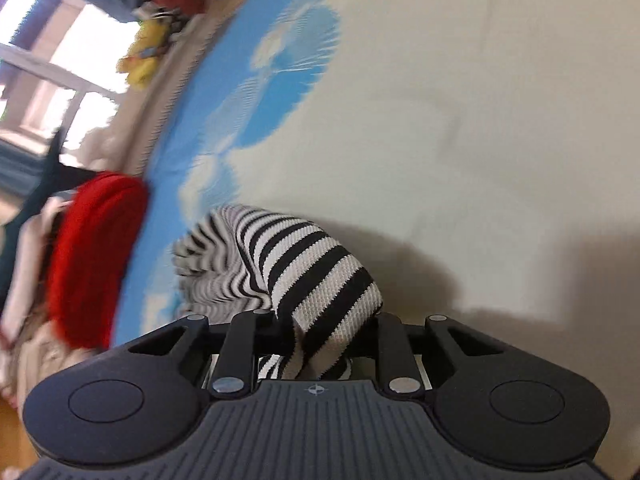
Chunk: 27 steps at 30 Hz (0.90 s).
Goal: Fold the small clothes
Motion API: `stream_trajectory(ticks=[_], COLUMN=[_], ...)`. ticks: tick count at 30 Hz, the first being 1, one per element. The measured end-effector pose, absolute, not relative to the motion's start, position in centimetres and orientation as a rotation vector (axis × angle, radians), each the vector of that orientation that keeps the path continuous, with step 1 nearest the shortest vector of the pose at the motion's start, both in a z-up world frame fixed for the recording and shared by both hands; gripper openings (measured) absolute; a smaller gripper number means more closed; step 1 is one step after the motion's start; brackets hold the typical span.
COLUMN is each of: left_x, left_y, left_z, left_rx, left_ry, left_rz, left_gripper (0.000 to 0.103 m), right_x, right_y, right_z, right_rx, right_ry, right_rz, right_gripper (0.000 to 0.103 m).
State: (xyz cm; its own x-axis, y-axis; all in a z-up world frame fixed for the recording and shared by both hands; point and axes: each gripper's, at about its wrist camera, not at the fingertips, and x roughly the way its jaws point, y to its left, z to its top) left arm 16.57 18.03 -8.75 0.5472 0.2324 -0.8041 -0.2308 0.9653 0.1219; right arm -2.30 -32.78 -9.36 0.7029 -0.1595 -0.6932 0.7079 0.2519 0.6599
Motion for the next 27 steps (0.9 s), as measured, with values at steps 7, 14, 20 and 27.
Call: stream_trajectory(ticks=[7,14,20,27], left_x=[16.6,16.5,16.1,15.9], left_y=[19.3,21.3,22.0,21.9], left_z=[-8.3,-7.8,-7.8,-7.7], left_rx=[-0.092,-0.161,-0.202,-0.214], left_ry=[0.969,0.974,0.99,0.981], left_rz=[0.264,0.286,0.273,0.261], left_gripper=[0.103,0.103,0.103,0.103], right_x=[2.6,5.7,3.9,3.4], right_y=[-23.3,-1.7,6.8,6.7], right_z=[-0.7,0.8,-7.8,-5.3], right_rx=[0.592,-0.137,-0.433,-0.359], right_ry=[0.445,0.376,0.551,0.463], right_rz=[-0.493,0.04,0.271,0.29], right_gripper=[0.022,0.022,0.023,0.023])
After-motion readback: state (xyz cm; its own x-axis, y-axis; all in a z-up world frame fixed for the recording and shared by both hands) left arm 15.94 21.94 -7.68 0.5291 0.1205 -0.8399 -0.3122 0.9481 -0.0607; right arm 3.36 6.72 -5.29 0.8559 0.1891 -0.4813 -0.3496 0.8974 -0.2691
